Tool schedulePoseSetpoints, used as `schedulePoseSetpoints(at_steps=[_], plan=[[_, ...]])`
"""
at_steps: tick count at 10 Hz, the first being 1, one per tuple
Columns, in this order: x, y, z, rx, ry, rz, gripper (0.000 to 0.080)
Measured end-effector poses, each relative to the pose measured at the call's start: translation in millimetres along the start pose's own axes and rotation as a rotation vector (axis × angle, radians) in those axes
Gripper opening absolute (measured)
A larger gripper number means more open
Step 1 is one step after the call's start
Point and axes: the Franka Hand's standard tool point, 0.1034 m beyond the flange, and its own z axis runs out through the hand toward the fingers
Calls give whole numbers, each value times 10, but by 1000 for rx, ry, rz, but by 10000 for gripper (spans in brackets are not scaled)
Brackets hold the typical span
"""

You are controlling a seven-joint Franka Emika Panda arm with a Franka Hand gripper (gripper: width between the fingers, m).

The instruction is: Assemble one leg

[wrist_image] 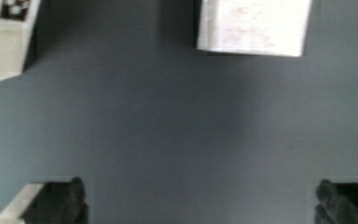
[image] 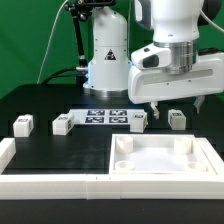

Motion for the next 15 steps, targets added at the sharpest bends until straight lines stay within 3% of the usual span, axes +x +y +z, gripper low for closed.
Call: schedulePoseSetpoints(at_steps=[1, 2, 4, 9, 10, 11, 15], plan=[[-165, -50, 28, -7, -135, -9, 649], [-154, -93, 21, -6, -188, -7, 649], [-304, -173, 55, -14, -405, 6, 649], [-607, -195, 241, -29, -871, 50, 649], [-605, -200, 299, -24, -956, 49, 649], [-524, -222, 367, -20, -922, 50, 649], [-553, -221, 390, -12, -925, 30, 636]])
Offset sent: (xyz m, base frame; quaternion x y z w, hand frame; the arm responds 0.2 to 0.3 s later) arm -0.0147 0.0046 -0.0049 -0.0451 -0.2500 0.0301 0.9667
